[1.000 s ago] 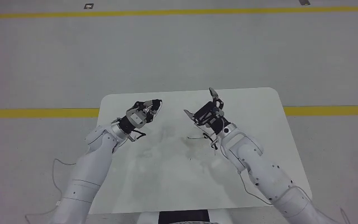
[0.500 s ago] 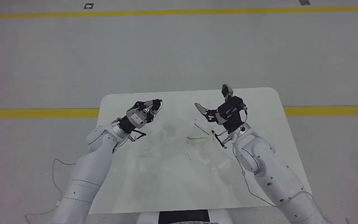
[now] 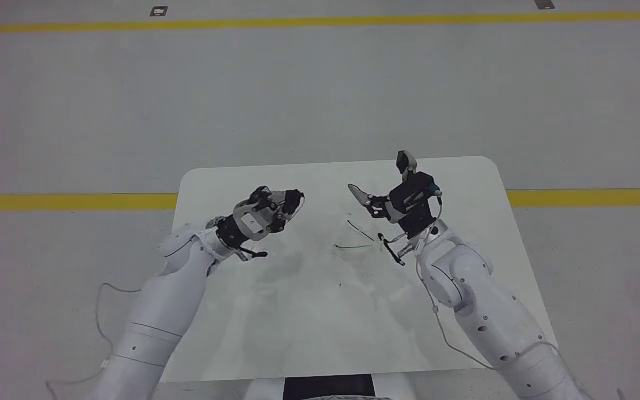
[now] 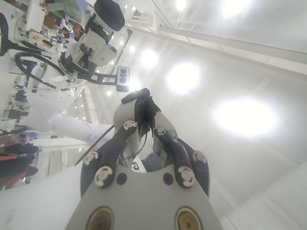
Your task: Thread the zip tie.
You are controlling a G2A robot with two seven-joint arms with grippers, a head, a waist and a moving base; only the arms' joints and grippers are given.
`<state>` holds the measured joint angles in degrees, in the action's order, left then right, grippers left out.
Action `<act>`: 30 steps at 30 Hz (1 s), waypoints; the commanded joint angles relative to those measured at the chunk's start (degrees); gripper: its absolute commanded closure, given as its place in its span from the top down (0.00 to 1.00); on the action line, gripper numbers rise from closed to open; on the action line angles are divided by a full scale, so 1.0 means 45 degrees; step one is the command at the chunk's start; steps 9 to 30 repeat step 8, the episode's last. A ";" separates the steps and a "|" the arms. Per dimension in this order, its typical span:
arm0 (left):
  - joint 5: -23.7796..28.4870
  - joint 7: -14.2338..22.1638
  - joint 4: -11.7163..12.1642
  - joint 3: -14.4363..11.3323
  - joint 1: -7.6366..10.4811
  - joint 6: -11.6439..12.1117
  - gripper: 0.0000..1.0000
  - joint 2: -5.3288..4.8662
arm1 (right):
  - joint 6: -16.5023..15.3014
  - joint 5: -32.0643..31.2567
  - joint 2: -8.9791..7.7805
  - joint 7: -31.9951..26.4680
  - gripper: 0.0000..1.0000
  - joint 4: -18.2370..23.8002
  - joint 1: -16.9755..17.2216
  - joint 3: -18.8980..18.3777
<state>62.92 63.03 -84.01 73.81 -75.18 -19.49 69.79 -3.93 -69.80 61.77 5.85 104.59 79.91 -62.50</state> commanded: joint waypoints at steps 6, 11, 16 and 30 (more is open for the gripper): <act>0.0729 0.0633 0.0651 -0.0729 0.0401 0.0001 0.00 -0.0194 | 0.0000 0.0000 0.0000 0.0000 1.00 0.0000 0.0000 0.0000; 0.0892 0.0646 0.0806 -0.0925 0.0601 0.0001 0.00 -0.0276 | 0.0000 0.0000 0.0000 0.0000 1.00 0.0000 0.0000 0.0000; 0.0892 0.0646 0.0806 -0.0925 0.0601 0.0001 0.00 -0.0276 | 0.0000 0.0000 0.0000 0.0000 1.00 0.0000 0.0000 0.0000; 0.0892 0.0646 0.0806 -0.0925 0.0601 0.0001 0.00 -0.0276 | 0.0000 0.0000 0.0000 0.0000 1.00 0.0000 0.0000 0.0000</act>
